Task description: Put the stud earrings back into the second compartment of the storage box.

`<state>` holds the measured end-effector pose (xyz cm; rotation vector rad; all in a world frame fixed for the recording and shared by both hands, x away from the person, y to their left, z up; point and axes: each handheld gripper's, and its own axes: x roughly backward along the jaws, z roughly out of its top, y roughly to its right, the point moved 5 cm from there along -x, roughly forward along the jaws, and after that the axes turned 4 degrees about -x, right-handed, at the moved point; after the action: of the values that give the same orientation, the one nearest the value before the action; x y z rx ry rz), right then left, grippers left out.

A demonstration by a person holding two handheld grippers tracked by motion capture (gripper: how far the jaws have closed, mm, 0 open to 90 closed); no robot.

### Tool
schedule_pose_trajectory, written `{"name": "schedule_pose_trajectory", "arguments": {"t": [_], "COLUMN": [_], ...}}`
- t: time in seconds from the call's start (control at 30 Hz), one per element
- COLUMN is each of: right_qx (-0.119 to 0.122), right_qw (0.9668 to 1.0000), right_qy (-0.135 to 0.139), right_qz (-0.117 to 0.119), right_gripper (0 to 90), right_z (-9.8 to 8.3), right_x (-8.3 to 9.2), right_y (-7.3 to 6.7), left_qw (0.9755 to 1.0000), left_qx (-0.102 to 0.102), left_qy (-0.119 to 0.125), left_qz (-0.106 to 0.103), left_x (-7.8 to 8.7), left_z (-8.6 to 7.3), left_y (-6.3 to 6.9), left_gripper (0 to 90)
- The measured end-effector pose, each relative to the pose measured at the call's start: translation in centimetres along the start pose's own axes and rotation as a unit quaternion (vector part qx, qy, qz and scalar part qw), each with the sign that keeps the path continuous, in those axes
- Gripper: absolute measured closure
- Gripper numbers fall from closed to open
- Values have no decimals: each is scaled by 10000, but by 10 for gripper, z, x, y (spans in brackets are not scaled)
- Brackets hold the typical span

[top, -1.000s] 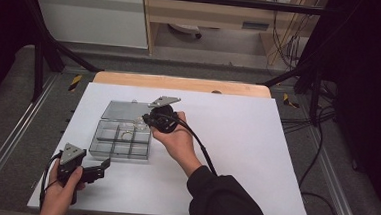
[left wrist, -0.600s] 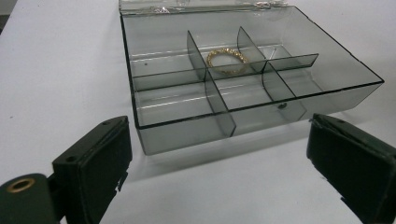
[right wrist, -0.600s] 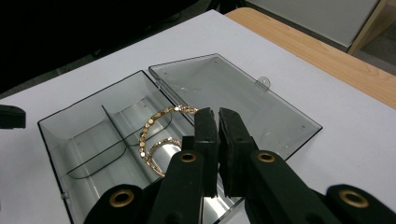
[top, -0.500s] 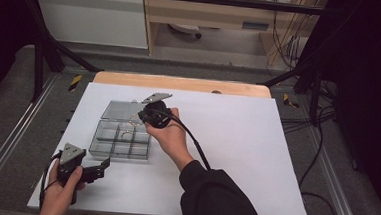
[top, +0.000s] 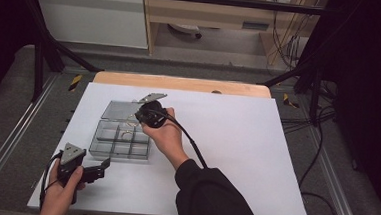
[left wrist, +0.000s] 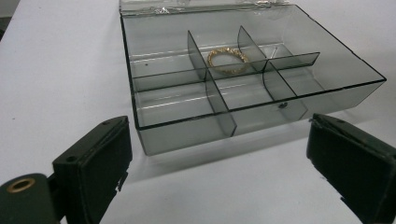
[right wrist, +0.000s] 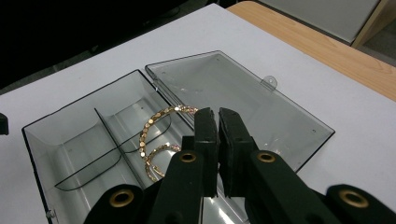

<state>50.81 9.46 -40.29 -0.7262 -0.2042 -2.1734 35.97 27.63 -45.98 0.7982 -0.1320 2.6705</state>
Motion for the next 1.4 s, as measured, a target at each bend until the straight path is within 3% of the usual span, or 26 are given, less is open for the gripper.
{"name": "schedule_pose_trajectory", "arguments": {"t": [1.13,1.4], "right_qx": [126,-79], "right_qw": [9995,9997], "right_qy": [-267,-226], "right_qz": [144,75], "right_gripper": [873,870], "right_z": [-14,-12], "right_x": [-27,-33], "right_y": [-21,-18], "left_qw": [10000,10000], "left_qx": [-13,-15], "left_qy": [-21,-26], "left_qz": [19,18], "left_x": [0,0], "left_z": [0,0], "left_y": [0,0], "left_gripper": [72,72]}}
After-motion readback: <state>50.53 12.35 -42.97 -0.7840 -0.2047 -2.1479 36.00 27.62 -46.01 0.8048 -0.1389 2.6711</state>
